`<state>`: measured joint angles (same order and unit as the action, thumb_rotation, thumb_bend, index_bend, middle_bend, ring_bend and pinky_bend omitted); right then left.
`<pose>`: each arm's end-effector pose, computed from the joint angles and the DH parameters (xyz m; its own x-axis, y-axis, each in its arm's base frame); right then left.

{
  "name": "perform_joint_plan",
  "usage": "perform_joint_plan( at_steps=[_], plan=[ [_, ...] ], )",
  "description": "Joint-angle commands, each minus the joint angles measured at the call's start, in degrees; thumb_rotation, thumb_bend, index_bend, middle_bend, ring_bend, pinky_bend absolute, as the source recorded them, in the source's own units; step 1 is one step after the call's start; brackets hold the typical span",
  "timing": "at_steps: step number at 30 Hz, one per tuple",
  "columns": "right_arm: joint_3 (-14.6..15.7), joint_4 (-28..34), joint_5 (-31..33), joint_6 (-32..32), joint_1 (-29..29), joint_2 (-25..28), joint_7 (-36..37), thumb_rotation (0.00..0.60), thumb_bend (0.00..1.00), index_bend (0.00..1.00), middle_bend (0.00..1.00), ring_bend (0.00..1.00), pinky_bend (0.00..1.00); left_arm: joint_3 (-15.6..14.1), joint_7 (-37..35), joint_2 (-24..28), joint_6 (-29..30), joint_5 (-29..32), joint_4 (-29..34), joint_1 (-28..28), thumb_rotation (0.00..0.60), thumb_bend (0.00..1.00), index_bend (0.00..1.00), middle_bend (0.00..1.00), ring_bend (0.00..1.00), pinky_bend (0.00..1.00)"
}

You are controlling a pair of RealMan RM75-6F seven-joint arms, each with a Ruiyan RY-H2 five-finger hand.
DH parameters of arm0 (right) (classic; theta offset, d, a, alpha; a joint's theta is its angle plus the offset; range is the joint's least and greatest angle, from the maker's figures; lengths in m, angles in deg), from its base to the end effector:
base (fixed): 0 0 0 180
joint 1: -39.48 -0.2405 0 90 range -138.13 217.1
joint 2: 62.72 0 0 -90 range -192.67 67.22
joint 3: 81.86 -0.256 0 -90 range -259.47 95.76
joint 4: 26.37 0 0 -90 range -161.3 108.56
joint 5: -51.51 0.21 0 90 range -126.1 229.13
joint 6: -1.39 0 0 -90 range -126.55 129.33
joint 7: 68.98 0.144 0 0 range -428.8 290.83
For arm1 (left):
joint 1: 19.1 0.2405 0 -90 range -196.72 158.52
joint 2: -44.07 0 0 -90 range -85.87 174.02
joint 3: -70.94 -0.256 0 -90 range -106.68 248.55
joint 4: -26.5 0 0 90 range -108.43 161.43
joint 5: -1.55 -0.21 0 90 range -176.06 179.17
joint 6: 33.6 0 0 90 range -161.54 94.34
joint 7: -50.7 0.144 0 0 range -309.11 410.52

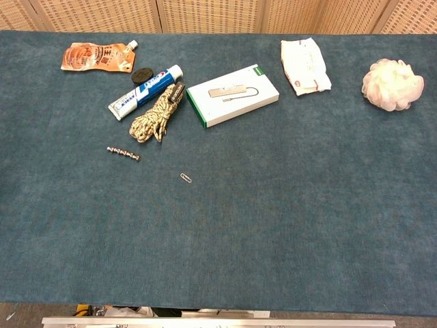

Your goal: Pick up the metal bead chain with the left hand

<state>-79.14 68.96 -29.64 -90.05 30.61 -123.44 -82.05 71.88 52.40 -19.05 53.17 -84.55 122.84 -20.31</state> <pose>-0.3062 -0.1816 0.1804 0.6038 0.0359 0.7963 -0.7971 0.0263 0.6033 -0.3098 0.1536 0.1576 0.3755 0.0340 0.9262 0.9252 0.0455 -0.3767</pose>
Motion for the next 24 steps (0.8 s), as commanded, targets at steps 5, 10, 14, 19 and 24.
perform_joint_plan(
  at_steps=[5, 10, 14, 19, 24],
  plan=[
    [-1.1, 2.24, -0.38, 2.33, 0.12, 1.12, -0.04, 0.6, 0.11, 0.43, 0.51, 0.43, 0.46, -0.01, -0.22, -0.1, 0.04, -0.11, -0.22, -0.04, 0.6, 0.28, 0.31, 0.39, 0.32, 0.29],
    [-2.45, 5.76, -0.35, 3.41, -0.19, 4.09, 0.74, 0.6, 0.11, 0.43, 0.51, 0.43, 0.46, -0.08, -1.06, 0.03, -0.25, -0.96, -0.9, -0.5, 0.6, 0.28, 0.31, 0.39, 0.32, 0.29],
    [-4.18, 8.4, 0.07, 3.59, -0.56, 6.29, -0.12, 0.6, 0.11, 0.43, 0.51, 0.43, 0.46, 0.08, -2.57, 0.72, -1.79, -1.78, -1.3, -1.87, 0.6, 0.28, 0.31, 0.39, 0.32, 0.29],
    [-6.43, 10.85, 1.79, 5.58, -1.9, 8.44, -0.49, 0.6, 0.11, 0.43, 0.51, 0.43, 0.46, 0.46, -4.22, 1.56, -4.68, -3.87, -2.89, -4.88, 0.6, 0.28, 0.32, 0.39, 0.33, 0.29],
    [-8.18, 12.61, 2.89, 7.69, -3.38, 9.63, -1.56, 0.6, 0.11, 0.43, 0.51, 0.43, 0.46, 0.97, -8.26, 1.07, -9.34, -5.4, -5.5, -9.14, 0.6, 0.28, 0.33, 0.4, 0.35, 0.37]
  ],
)
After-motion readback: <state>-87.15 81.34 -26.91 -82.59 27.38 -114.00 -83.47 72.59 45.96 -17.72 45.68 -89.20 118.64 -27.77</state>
